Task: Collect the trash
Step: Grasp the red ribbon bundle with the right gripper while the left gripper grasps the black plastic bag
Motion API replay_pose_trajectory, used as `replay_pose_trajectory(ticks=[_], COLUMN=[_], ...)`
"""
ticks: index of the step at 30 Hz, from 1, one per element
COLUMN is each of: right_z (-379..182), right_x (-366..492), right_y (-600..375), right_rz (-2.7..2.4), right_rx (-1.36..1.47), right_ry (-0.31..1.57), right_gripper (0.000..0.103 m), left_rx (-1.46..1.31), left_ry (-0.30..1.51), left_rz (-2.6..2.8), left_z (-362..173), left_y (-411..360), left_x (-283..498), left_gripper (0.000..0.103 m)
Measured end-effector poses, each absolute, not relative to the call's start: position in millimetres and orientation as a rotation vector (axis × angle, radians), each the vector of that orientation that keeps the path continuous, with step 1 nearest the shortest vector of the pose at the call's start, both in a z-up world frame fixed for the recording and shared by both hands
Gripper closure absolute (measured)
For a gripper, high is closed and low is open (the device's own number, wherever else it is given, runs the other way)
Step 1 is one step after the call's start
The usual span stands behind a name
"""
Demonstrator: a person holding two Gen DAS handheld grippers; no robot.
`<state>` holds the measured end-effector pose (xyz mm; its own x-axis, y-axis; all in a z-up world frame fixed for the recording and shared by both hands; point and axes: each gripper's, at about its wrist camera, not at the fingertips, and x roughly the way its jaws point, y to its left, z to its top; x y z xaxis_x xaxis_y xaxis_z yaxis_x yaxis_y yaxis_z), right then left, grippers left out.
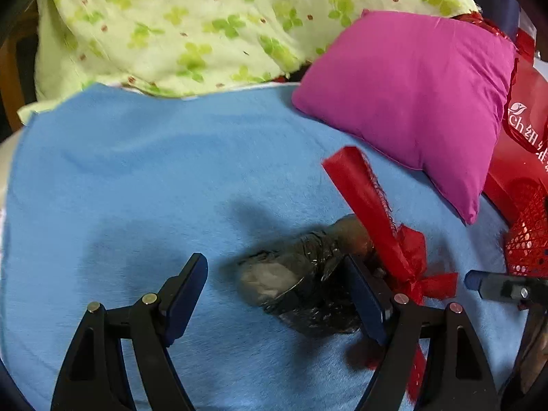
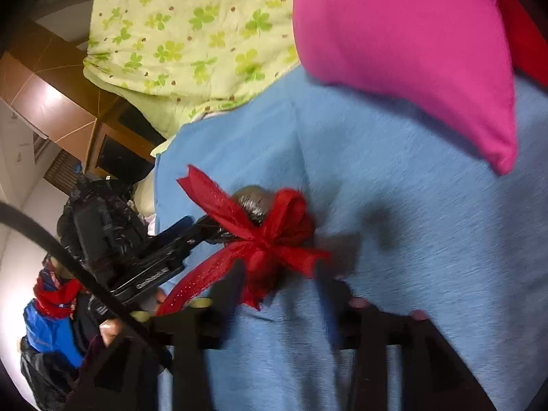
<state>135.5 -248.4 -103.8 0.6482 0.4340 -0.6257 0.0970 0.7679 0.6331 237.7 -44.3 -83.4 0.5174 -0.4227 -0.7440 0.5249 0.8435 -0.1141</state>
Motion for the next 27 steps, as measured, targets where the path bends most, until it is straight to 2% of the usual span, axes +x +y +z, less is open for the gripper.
replay_pose_trajectory(ticks=[2, 3, 5, 6, 7, 9, 14, 18, 23, 25, 27], right_z=[-102.3, -101.4, -100.9, -100.9, -101.5, -103.5, -111.3, -119.5, -123.3, -123.8, -122.3], right_x=[136.8, 137.9, 139.1, 140.3, 142.1, 145.2, 158.8, 169.0, 177.1, 176.9, 175.5], right_y=[-243.2, -239.6, -231.9, -228.8, -225.0, -219.8, -209.3, -197.4, -184.0, -181.1, -181.0], right_rz=[0.202, 0.204, 0.201, 0.201, 0.204, 0.203, 0.160, 0.105, 0.049, 0.043, 0.054], right_rx=[0.659, 0.640, 0.597, 0.580, 0.563, 0.547, 0.544, 0.530, 0.455, 0.420, 0.414], right_ry=[0.840, 0.839, 0.839, 0.841, 0.845, 0.852, 0.868, 0.880, 0.868, 0.863, 0.861], right_gripper=[0.041, 0.042, 0.045, 0.049, 0.052, 0.052, 0.051, 0.043, 0.044, 0.058, 0.064], left_rx=[0.114, 0.084, 0.029, 0.017, -0.005, -0.048, -0.060, -0.082, -0.067, -0.063, -0.054], left_ry=[0.880, 0.885, 0.880, 0.879, 0.879, 0.880, 0.849, 0.833, 0.826, 0.830, 0.826], left_rz=[-0.588, -0.612, -0.640, -0.648, -0.659, -0.663, -0.632, -0.602, -0.548, -0.526, -0.490], left_z=[-89.8, -90.4, -89.6, -88.3, -86.8, -83.4, -76.9, -72.8, -69.2, -69.6, -68.5], left_y=[-49.4, -49.8, -47.4, -46.6, -44.0, -35.8, -15.0, 7.2, 34.5, 41.5, 46.4], left_x=[241.2, 242.7, 242.6, 242.3, 241.7, 240.0, 230.2, 224.5, 198.4, 188.1, 175.3], left_gripper=[0.029, 0.040, 0.045, 0.054, 0.073, 0.081, 0.084, 0.085, 0.085, 0.085, 0.085])
